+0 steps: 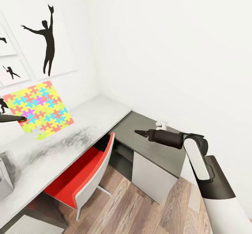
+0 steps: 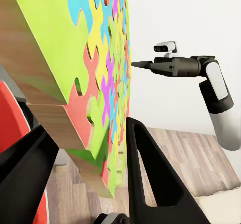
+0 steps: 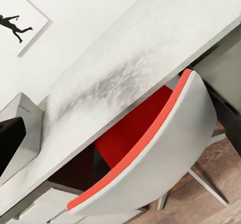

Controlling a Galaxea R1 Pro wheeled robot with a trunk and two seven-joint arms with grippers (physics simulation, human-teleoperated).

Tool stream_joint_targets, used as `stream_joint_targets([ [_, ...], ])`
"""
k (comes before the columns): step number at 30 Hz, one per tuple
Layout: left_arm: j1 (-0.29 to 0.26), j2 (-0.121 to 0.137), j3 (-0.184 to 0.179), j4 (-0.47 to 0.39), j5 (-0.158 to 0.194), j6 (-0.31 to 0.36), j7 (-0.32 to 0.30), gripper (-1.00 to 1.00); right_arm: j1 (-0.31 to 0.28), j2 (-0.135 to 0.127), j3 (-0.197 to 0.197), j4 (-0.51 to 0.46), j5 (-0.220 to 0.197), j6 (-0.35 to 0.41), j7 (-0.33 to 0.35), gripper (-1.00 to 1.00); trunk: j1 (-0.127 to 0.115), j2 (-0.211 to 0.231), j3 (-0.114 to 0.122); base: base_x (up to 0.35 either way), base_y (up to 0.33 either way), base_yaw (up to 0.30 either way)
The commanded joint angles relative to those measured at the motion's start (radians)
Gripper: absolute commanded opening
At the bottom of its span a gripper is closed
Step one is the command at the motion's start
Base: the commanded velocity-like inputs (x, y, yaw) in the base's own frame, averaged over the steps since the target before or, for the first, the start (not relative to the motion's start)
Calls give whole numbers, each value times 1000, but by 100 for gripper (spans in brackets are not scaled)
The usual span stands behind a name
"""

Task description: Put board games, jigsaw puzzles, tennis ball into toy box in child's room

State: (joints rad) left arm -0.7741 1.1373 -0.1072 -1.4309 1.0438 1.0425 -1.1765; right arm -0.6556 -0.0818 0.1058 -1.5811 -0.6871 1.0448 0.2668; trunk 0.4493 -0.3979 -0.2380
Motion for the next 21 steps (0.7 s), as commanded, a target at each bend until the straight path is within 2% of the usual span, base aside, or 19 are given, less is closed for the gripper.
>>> stream_joint_targets([
  [1, -4, 1, -5, 1, 2, 5, -3, -100, -1, 0, -1, 0, 11, 2, 10, 100, 1, -2, -1, 0, 0, 145],
  [13, -4, 1, -5, 1, 2, 5, -3, -100, -28, 2, -6, 0, 11, 1, 11, 100, 1, -2, 18, 0, 0, 143],
  [21, -4, 1, -5, 1, 2, 5, -3, -100, -39, 14, -5, 0, 12, -1, 10, 100, 1, -2, 30, 0, 0, 143],
])
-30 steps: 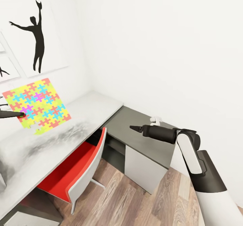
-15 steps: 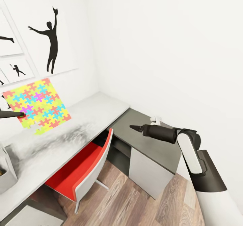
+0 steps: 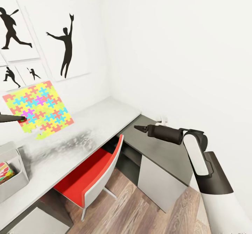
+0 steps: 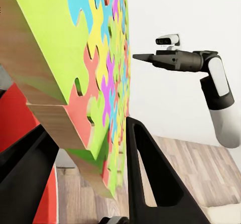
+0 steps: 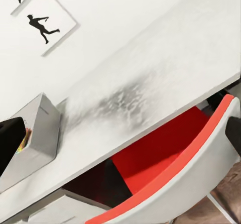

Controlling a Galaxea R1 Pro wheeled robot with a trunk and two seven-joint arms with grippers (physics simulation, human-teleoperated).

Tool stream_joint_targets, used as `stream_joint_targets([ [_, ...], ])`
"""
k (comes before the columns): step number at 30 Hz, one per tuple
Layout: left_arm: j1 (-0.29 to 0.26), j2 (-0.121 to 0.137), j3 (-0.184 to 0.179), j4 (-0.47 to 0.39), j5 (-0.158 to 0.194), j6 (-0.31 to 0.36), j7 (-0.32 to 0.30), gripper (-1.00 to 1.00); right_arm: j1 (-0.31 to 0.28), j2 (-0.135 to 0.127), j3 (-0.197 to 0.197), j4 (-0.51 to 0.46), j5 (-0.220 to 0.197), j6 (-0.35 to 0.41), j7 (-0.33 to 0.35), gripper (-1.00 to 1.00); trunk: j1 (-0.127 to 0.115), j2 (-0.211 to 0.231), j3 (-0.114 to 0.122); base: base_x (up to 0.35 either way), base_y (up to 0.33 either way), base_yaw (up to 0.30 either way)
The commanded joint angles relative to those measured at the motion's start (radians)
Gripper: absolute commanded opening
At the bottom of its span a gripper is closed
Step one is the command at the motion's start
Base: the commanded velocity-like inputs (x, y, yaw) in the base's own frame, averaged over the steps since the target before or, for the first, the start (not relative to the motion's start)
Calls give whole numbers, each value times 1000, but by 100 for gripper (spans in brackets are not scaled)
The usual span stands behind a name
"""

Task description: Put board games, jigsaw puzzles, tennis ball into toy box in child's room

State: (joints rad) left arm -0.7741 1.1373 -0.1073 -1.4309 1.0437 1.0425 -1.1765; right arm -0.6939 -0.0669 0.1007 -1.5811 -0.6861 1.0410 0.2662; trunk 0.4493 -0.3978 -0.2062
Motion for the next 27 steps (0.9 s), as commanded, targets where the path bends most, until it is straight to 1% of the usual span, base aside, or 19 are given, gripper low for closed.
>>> stream_joint_targets([
  [1, -4, 1, -5, 1, 2, 5, -3, -100, -10, 1, 3, 0, 11, 2, 10, 100, 1, -2, -1, 0, 0, 143],
  [3, -4, 1, -5, 1, 2, 5, -3, -100, -26, 2, 9, 0, 11, 2, 10, 100, 1, -2, 2, 0, 0, 143],
  [7, -4, 1, -8, 1, 2, 5, -4, -100, -37, 4, 12, 0, 11, 2, 9, 100, 1, -2, 9, 0, 0, 143],
  [12, -4, 2, -10, 2, 2, 5, -6, -100, -39, 4, 13, 0, 11, 2, 9, 100, 1, -2, 16, 0, 0, 143],
  [18, -2, 2, -15, 4, -4, 5, -44, -100, -39, 4, 14, 0, 11, 2, 7, 100, 1, -2, 25, 0, 0, 143],
  [27, -2, 1, -18, 6, -9, 5, -53, -100, -38, 4, 15, 0, 12, 2, 3, 100, 1, -2, 39, -27, 13, 145],
])
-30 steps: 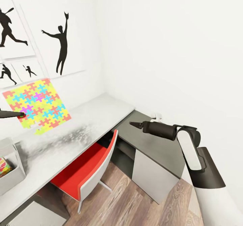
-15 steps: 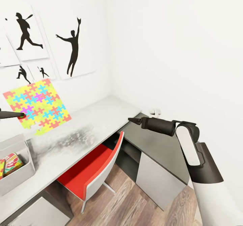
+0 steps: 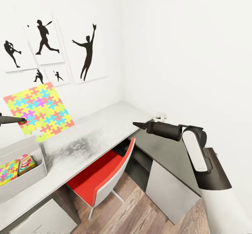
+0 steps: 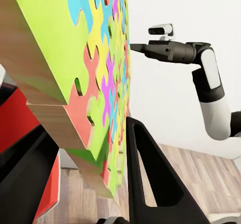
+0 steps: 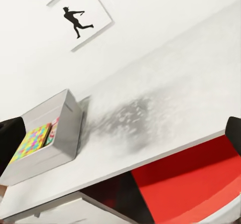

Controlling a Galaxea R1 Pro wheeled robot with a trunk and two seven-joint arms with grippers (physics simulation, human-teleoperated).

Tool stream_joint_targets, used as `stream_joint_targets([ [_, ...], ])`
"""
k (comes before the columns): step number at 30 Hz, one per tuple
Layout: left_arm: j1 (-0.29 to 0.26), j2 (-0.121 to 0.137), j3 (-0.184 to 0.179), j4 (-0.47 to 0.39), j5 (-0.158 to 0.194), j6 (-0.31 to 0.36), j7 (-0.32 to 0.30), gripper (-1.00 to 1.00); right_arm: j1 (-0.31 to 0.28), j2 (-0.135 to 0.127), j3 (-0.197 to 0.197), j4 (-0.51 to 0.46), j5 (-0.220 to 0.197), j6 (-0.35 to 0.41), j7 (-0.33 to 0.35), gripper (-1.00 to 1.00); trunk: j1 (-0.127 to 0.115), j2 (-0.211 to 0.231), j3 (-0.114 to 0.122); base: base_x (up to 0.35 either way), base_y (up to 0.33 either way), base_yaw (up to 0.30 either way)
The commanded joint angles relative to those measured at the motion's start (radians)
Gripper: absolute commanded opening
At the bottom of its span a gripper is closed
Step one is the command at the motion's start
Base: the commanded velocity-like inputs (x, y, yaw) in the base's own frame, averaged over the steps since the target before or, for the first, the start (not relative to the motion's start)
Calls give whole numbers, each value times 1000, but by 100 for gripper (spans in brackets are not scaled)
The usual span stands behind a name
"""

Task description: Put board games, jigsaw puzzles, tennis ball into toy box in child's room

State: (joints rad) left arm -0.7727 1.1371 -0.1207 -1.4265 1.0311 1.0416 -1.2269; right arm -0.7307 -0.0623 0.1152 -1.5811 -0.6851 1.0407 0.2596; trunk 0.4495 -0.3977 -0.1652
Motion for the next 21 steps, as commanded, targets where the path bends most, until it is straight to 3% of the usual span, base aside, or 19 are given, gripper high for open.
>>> stream_joint_targets([
  [1, -4, -1, -5, 3, 3, 6, -3, -100, -1, -1, 0, 0, 11, 2, 10, 100, 1, -2, -1, -130, 103, 129],
  [9, -2, -12, -10, 29, -1, 6, 7, -100, -2, 3, 0, 1, 11, 2, 7, 100, 1, -2, 2, -27, 22, 97],
  [15, -2, -19, -49, 45, -54, 6, 48, -100, -3, 15, 1, 1, 12, 1, 6, 100, 1, -2, 6, -2, 1, 241],
  [19, -2, -64, -64, 79, -67, 6, 83, -100, -4, 23, 1, 2, 13, 1, 5, 100, 1, -2, 9, 0, 0, 258],
  [21, -2, -106, -67, 90, -69, 6, 115, -100, -5, 25, 0, 3, 13, 0, 4, 100, 1, -2, 11, 0, 0, 260],
])
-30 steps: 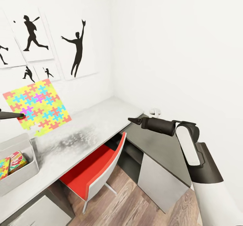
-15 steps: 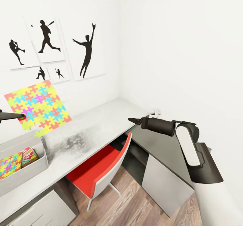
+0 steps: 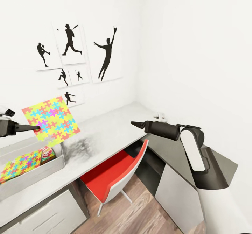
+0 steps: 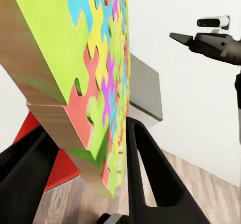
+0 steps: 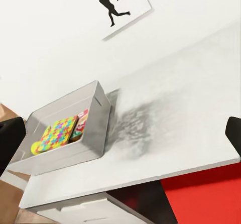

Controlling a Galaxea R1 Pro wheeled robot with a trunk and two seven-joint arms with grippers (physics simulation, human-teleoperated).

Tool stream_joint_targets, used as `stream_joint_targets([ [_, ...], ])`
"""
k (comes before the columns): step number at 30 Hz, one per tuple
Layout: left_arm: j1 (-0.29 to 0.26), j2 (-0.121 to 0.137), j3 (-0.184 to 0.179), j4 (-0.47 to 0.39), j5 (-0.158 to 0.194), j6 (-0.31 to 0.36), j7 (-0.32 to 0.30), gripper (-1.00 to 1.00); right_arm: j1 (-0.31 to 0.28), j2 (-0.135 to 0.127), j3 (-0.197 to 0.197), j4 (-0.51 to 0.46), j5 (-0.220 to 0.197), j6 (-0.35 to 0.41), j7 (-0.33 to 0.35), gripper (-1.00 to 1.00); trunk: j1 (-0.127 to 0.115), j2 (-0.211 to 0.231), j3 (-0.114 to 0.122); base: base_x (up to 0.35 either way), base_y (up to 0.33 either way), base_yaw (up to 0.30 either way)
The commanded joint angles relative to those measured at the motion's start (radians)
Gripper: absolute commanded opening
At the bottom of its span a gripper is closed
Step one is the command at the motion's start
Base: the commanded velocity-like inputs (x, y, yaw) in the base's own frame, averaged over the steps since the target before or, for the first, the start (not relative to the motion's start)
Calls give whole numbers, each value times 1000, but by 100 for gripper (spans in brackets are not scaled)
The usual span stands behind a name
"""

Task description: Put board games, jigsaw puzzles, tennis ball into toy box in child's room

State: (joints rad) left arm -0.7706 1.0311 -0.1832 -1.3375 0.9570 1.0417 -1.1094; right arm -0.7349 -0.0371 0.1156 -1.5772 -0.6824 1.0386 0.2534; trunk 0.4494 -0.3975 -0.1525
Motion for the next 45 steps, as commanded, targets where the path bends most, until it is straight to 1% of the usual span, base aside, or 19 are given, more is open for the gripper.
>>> stream_joint_targets([
  [1, -4, -20, -5, 6, 5, 6, 21, -100, -2, 0, 0, 0, 10, 2, 10, 100, 1, -3, -1, 0, 0, 260],
  [3, -5, -51, -3, 16, 6, 6, 81, -100, -2, 0, 0, 1, 11, 2, 9, 100, 1, -3, 0, 0, 0, 260],
  [5, -5, -64, -1, 27, 9, 6, 121, -100, -3, 0, -1, 1, 11, 2, 9, 100, 1, -3, 2, 0, 0, 260],
  [8, -6, -73, 2, 51, 14, 6, 153, -100, -3, 0, -1, 1, 11, 1, 9, 100, 1, -3, 4, 0, 0, 261],
  [10, -7, -75, 6, 65, 16, 6, 160, -100, -3, 0, 0, 1, 11, 1, 9, 100, 1, -3, 5, 0, 0, 261],
  [14, -7, -77, 16, 80, 30, 6, 166, -100, -3, 2, -1, 1, 11, 1, 9, 100, 1, -3, 8, 0, 0, 262],
  [17, -7, -78, 17, 82, 40, 6, 167, -100, -3, 3, 0, 0, 11, 1, 9, 100, 1, -3, 10, 0, 0, 262],
  [19, -7, -78, 18, 82, 45, 6, 167, -100, -3, 10, 0, 0, 11, 1, 10, 100, 1, -3, 12, 0, 0, 262],
  [25, -7, -78, 18, 83, 46, 6, 166, -100, -4, 15, 0, 0, 11, 1, 11, 100, 1, -3, 16, 0, 0, 255],
  [30, -7, -80, 18, 82, 45, 6, 166, -100, -4, 16, -1, -1, 11, 2, 13, 100, 1, -3, 16, 0, 0, 88],
  [31, -7, -89, 16, 81, 45, 6, 166, -100, -4, 16, -1, -1, 11, 3, 13, 100, 1, -3, 16, 0, 0, 10],
  [33, -7, -99, 16, 82, 44, 6, 166, -100, -4, 16, -1, -1, 11, 2, 13, 100, 1, -3, 16, 0, 0, 5],
  [38, -7, -108, 13, 82, 43, 6, 169, -100, -4, 16, -1, -1, 11, 2, 13, 100, 1, -3, 16, 0, 0, 1],
  [40, -7, -116, 11, 83, 42, 6, 171, -100, -4, 15, -1, -1, 11, 2, 13, 100, 1, -3, 16, 0, 0, 0],
  [45, -7, -128, 10, 101, 37, 6, 174, -100, -6, 15, -1, -1, 11, 2, 10, 100, 1, -3, 16, 0, 0, 0],
])
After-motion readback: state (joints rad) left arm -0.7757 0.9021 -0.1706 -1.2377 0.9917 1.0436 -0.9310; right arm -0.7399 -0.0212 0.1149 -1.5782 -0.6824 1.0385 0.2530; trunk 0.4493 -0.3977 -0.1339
